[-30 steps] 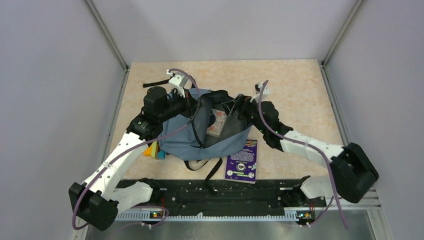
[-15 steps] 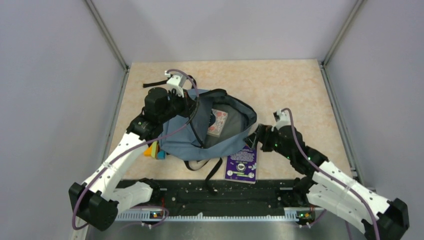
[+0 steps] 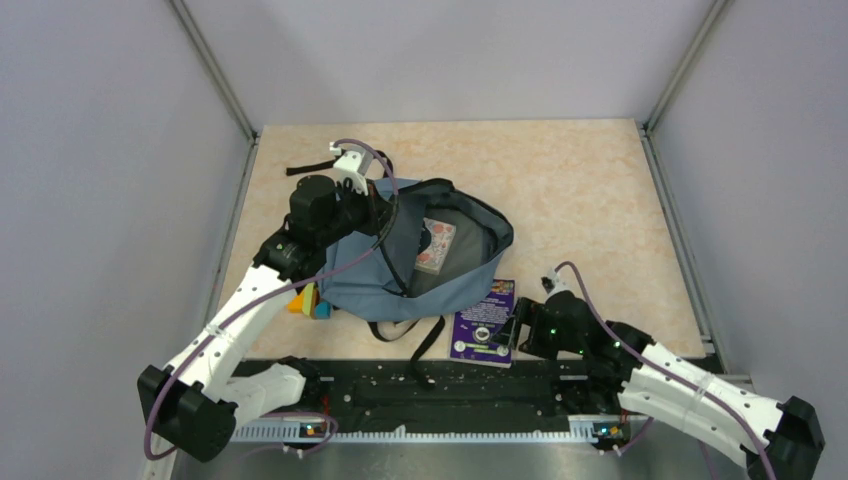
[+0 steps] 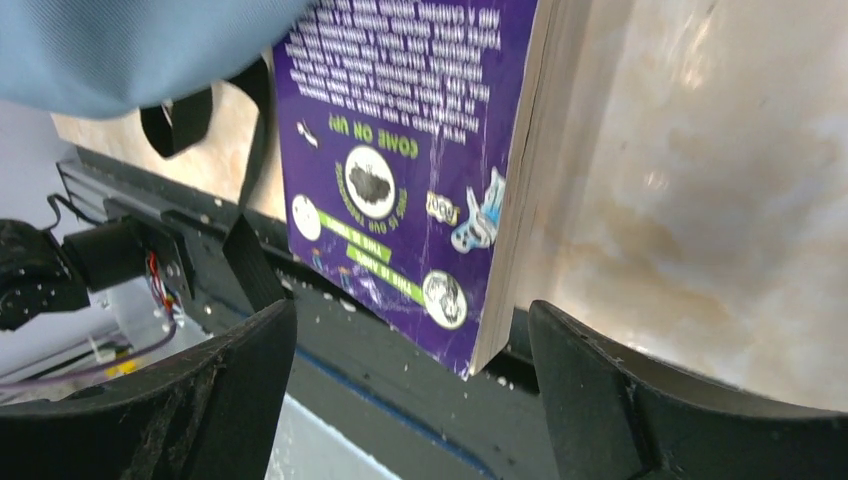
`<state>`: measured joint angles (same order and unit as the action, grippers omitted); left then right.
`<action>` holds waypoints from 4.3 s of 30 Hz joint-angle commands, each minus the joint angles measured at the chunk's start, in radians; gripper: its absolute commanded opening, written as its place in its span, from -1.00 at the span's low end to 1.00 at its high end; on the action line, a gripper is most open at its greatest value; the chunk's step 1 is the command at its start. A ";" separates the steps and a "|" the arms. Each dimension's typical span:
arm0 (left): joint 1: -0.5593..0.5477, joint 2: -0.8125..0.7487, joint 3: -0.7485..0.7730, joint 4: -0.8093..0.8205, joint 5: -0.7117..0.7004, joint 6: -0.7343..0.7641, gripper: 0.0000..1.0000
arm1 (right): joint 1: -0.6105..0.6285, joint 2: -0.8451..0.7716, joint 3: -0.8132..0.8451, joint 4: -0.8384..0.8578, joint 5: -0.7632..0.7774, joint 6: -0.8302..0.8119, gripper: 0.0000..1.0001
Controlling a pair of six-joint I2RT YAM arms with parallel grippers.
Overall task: Pack the student bag
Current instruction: Pick up the book from the center of the board, then place the book in the student bag.
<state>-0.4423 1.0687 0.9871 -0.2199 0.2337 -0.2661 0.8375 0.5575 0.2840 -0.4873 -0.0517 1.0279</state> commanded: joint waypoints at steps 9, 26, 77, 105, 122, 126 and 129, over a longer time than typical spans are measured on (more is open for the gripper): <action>-0.006 -0.032 -0.004 0.031 -0.006 -0.002 -1.00 | 0.164 -0.026 -0.089 -0.015 0.019 0.288 0.63; -0.005 -0.019 -0.005 0.036 0.006 -0.007 -1.00 | 0.194 -0.007 -0.240 0.292 0.108 0.424 0.40; -0.007 -0.075 -0.022 0.079 0.076 0.017 -1.00 | 0.149 0.242 0.409 0.429 0.570 -0.401 -1.00; -0.003 -0.076 0.000 0.133 0.075 -0.004 -1.00 | 0.144 0.439 0.145 0.784 0.212 -0.046 -1.00; -0.004 -0.092 -0.027 0.139 0.158 0.033 -1.00 | 0.054 0.640 0.275 0.941 0.136 -0.015 -1.00; -0.003 -0.087 -0.027 0.143 0.177 0.033 -1.00 | 0.046 0.720 0.292 0.974 0.131 -0.015 -1.00; -0.004 -0.080 -0.027 0.146 0.189 0.030 -1.00 | 0.049 0.817 0.323 0.998 0.095 -0.015 -1.00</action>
<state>-0.4461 1.0000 0.9512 -0.1802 0.3786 -0.2451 0.8906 1.2858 0.5137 0.3584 0.0849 1.0153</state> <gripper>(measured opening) 0.037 0.177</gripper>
